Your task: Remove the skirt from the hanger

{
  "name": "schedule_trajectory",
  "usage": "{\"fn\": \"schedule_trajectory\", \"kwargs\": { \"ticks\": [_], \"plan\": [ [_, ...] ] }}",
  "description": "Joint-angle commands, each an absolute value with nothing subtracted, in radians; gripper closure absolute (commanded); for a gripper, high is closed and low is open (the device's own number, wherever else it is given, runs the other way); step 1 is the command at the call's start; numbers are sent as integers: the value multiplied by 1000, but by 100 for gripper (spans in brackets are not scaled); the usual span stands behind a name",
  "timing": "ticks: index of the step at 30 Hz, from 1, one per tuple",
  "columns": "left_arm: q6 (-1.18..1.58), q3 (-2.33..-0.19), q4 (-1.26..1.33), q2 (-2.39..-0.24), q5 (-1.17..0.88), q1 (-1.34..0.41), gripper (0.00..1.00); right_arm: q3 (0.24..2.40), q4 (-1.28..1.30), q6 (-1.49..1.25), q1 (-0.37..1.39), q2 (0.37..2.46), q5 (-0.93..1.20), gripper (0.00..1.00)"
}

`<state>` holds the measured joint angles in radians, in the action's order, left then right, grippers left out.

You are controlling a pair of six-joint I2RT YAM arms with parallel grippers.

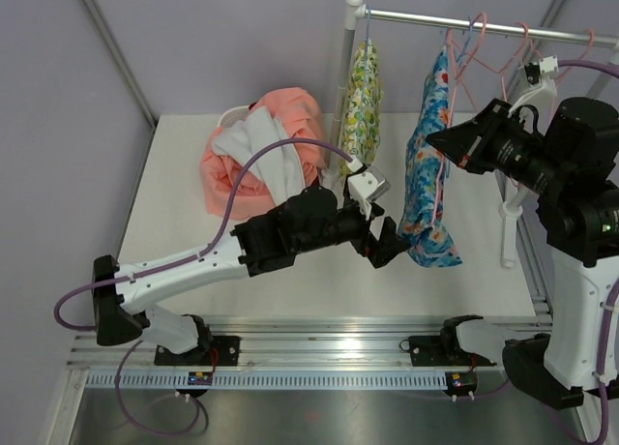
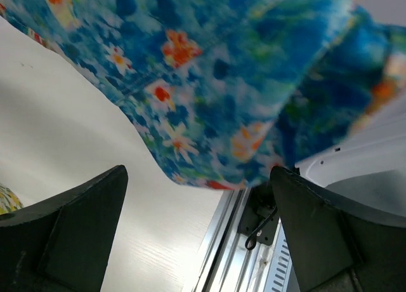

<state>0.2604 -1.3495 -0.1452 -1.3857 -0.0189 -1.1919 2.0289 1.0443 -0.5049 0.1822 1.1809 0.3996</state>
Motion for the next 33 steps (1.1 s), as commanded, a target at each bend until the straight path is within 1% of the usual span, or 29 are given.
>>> {"fn": "schedule_trajectory", "kwargs": {
  "ticks": [1,5,6,7,9,11,14,16,17,18,19,20,22,23,24,25,27,29,30,33],
  "plan": [
    [256,-1425,-31,-1414,80,-1218,1,2025,985,-515,183,1137,449,100],
    [255,-1448,-3,-1448,84,-1226,1,2019,1003,-509,183,1115,451,100],
    [253,-1463,-6,-1463,89,-1227,2,2017,1009,-511,183,1111,451,100],
    [247,-1471,-5,-1468,94,-1227,7,2017,1011,-512,183,1105,449,100],
    [242,-1483,-5,-1479,95,-1227,47,2017,1014,-512,183,1098,449,100],
    [251,-1496,-5,-1480,118,-1227,100,2013,1015,-514,183,1091,446,100],
    [259,-1436,60,-1434,115,-1229,100,1999,1014,-514,183,1083,440,100],
    [262,-1411,45,-1398,178,-1229,100,1991,1015,-511,183,1078,434,100],
    [262,-1416,5,-1359,230,-1230,100,1991,1015,-509,183,1075,428,100],
    [258,-1414,-112,-1333,342,-1230,100,1996,1026,-500,183,1075,414,100],
    [249,-1404,-159,-1303,409,-1232,100,2015,1035,-494,183,1078,407,100],
    [249,-1347,-196,-1204,475,-1230,100,2031,1049,-486,183,1084,393,100],
    [259,-1267,-267,-1073,608,-1203,100,2071,1084,-465,183,1089,376,100],
    [279,-1220,-279,-1007,600,-1174,100,2075,1091,-460,184,1086,365,100],
    [287,-1151,-290,-864,579,-1101,100,2079,1098,-456,183,1083,338,100],
    [279,-1125,-298,-806,549,-1066,100,2079,1101,-454,183,1075,322,100],
    [256,-1146,-375,-705,561,-978,100,2071,1098,-459,183,1069,310,100],
    [200,-1202,-467,-704,569,-930,100,2048,1088,-468,183,1065,327,100],
    [178,-1269,-486,-713,558,-899,100,2037,1072,-477,183,1063,334,100],
    [109,-1345,-500,-787,546,-868,100,2000,1039,-489,183,1058,344,100]
  ]
}}
